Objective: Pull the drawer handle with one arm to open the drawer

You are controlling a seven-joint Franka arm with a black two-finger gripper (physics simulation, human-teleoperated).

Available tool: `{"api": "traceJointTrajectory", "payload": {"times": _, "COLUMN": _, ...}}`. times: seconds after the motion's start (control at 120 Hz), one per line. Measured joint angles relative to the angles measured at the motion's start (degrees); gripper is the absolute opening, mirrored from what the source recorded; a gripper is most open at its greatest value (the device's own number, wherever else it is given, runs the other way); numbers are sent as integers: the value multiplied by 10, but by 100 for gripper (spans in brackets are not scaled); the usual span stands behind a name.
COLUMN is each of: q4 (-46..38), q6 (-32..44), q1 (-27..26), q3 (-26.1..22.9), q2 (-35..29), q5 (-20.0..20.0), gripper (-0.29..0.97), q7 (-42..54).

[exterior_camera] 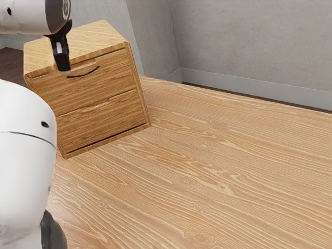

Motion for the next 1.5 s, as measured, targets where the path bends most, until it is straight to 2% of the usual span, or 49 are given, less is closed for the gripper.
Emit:
{"api": "traceJointTrajectory", "payload": {"times": 0.1, "q4": 10, "q6": 2, "q1": 54, "q3": 8, "q2": -53, "q5": -93, "gripper": 63, "q7": -43}}
{"api": "traceJointTrajectory", "payload": {"times": 0.158, "q4": 9, "q6": 6, "q1": 73, "q3": 16, "q2": -76, "q5": -133, "gripper": 61, "q7": -63}}
{"api": "traceJointTrajectory", "payload": {"times": 0.242, "q4": -12, "q6": 11, "q1": 88, "q3": 20, "q2": -93, "q5": -174, "gripper": 59, "q7": -88}}
{"api": "traceJointTrajectory", "payload": {"times": 0.333, "q4": -71, "q6": 20, "q1": 67, "q3": 25, "q2": -95, "q5": -196, "gripper": 57, "q7": -103}}
{"api": "traceJointTrajectory", "payload": {"times": 0.433, "q4": -80, "q6": 37, "q1": 82, "q3": -4, "q2": -86, "q5": -203, "gripper": 56, "q7": -106}}
{"api": "traceJointTrajectory", "payload": {"times": 0.583, "q4": -77, "q6": 49, "q1": 90, "q3": -19, "q2": -81, "q5": -189, "gripper": 56, "q7": -100}}
{"api": "traceJointTrajectory", "payload": {"times": 0.775, "q4": -52, "q6": 60, "q1": 139, "q3": -42, "q2": -79, "q5": -187, "gripper": 56, "q7": -81}}
{"api": "traceJointTrajectory", "payload": {"times": 1.083, "q4": -15, "q6": 103, "q1": 187, "q3": -94, "q2": -80, "q5": -208, "gripper": 52, "q7": -44}}
{"api": "traceJointTrajectory", "payload": {"times": 1.5, "q4": -16, "q6": 118, "q1": 184, "q3": -101, "q2": -80, "q5": -208, "gripper": 48, "q7": -14}}
